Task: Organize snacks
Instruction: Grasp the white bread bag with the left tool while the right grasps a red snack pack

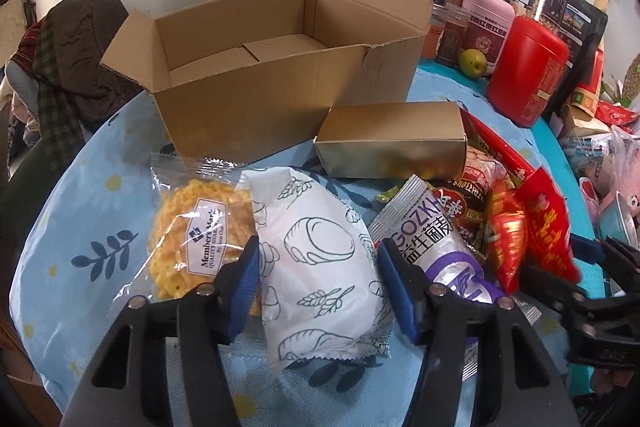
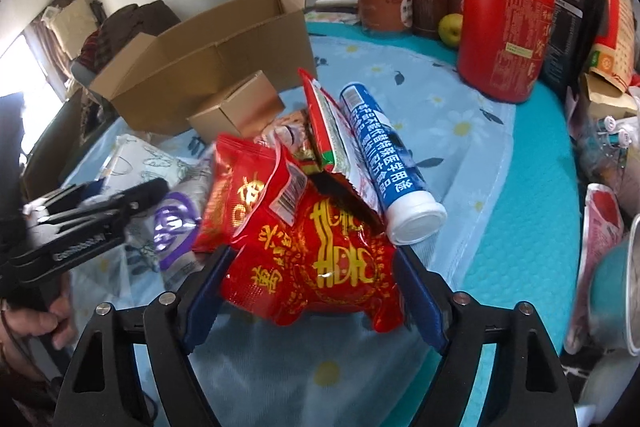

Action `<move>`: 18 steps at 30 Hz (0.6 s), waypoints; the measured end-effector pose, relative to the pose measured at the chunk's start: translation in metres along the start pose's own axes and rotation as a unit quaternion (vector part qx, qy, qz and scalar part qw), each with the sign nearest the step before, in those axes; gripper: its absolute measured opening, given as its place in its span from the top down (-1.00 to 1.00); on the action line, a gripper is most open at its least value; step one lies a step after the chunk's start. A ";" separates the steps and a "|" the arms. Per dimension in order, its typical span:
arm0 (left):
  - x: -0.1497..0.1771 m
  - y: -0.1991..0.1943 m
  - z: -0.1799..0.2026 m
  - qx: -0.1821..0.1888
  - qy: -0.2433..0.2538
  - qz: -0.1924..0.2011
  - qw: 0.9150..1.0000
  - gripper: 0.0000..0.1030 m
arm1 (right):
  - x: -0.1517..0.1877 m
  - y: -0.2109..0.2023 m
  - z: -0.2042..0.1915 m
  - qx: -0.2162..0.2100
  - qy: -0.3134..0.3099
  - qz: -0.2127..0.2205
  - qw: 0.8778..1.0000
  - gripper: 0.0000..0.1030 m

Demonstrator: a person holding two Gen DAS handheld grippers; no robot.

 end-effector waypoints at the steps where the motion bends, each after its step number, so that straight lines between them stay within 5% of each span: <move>1: 0.000 0.000 0.000 0.004 -0.001 -0.002 1.000 -0.08 | 0.001 0.004 0.001 0.005 0.001 -0.006 1.000 -0.57; 3: 0.003 -0.003 0.000 0.013 -0.004 -0.007 1.000 -0.05 | 0.002 0.008 0.005 0.002 0.008 -0.008 1.000 -0.18; 5: 0.005 -0.007 0.001 0.017 -0.004 -0.009 1.000 0.01 | 0.004 0.006 0.006 0.013 0.006 0.001 1.000 0.00; 18: 0.039 -0.035 0.004 0.052 0.008 -0.031 0.998 0.01 | 0.042 -0.021 -0.010 -0.003 -0.016 0.000 1.000 0.08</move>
Point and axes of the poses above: each gripper's, at about its wrist camera, not at the fingertips, and y roughly the way its jaws point, z to its right, x to its underside, the point moved 3 cm from there along y, roughly the way its jaws point, and after that the axes turned 1 degree about x, right-handed, at the moved point
